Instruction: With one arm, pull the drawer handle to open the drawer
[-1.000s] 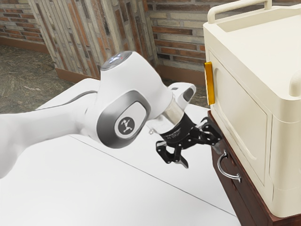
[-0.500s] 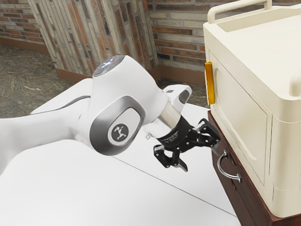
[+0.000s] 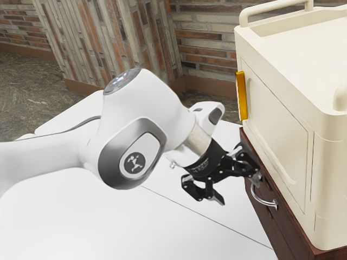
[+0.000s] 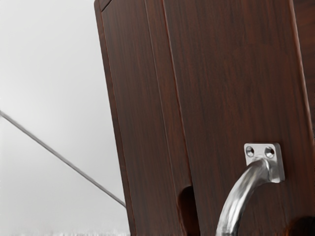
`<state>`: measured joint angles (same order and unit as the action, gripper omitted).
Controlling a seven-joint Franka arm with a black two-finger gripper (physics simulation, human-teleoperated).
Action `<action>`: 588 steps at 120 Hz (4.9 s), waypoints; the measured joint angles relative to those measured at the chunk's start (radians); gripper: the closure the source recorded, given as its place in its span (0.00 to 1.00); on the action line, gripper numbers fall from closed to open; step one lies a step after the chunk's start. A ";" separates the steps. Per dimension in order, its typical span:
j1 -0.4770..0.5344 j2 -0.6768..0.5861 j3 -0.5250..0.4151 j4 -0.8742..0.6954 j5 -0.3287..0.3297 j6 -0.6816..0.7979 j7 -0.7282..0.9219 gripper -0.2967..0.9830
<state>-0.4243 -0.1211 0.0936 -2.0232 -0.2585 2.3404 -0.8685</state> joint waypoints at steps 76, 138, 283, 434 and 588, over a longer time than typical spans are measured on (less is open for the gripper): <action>-0.029 -0.015 0.000 -0.024 -0.004 0.035 -0.012 0.39; -0.029 0.000 0.001 -0.035 -0.004 0.046 -0.015 0.42; -0.026 -0.211 0.050 -0.239 0.009 0.014 -0.020 0.46; -0.020 -0.384 0.091 -0.355 0.066 -0.080 -0.041 0.46; -0.020 -0.502 0.140 -0.428 0.138 -0.171 -0.079 0.46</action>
<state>-0.4444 -0.6232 0.2337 -2.4512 -0.1207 2.1697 -0.9478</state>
